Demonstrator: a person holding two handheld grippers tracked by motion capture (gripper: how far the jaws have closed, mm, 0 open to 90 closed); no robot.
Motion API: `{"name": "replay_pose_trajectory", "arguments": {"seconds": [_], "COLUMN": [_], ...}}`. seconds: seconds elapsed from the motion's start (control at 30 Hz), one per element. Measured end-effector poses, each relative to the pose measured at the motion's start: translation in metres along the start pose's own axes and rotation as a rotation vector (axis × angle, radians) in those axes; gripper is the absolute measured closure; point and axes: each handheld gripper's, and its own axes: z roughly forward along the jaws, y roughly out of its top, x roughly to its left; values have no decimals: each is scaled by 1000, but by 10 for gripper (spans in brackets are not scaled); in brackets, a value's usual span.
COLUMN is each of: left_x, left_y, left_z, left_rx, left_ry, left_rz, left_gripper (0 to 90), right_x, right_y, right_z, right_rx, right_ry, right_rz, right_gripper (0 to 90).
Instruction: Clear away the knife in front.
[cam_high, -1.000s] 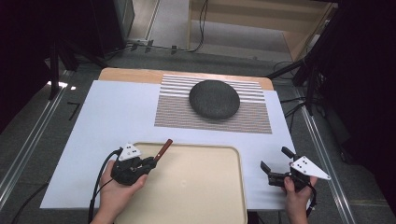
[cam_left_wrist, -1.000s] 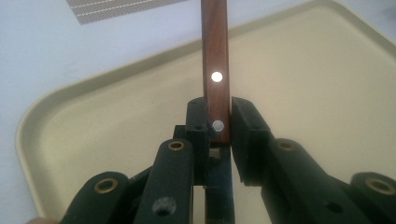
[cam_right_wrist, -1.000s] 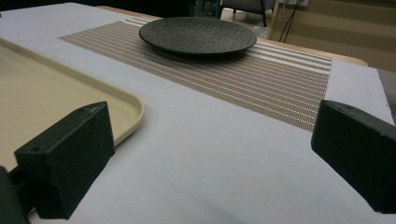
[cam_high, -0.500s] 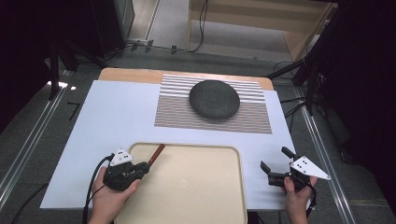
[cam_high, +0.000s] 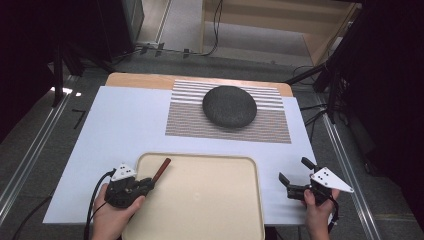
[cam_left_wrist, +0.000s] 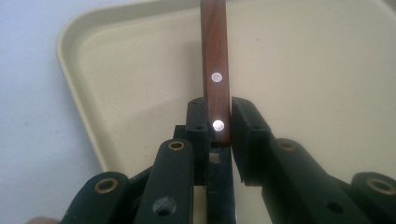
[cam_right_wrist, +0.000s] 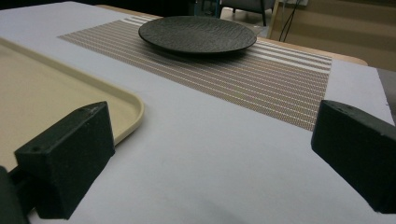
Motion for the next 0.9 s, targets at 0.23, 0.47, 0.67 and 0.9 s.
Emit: {"name": "replay_pose_trajectory", "arguments": {"seconds": [0.23, 0.47, 0.67, 0.9], "left_x": [-1, 1, -4, -20], "left_y": [-3, -4, 9, 16], "left_z": [5, 7, 8, 26], "left_rx": [20, 29, -14, 73], "left_ry": [-2, 12, 11, 19], "left_rz": [-3, -7, 55, 200], "left_gripper": [771, 753, 751, 895], "right_x": [0, 0, 0, 0], "right_y": [0, 0, 0, 0], "right_z": [0, 0, 0, 0], "right_rx": [-2, -2, 1, 2], "right_ry": [2, 1, -1, -1], "right_rz": [1, 0, -1, -2], "right_gripper": [0, 0, 0, 0]}}
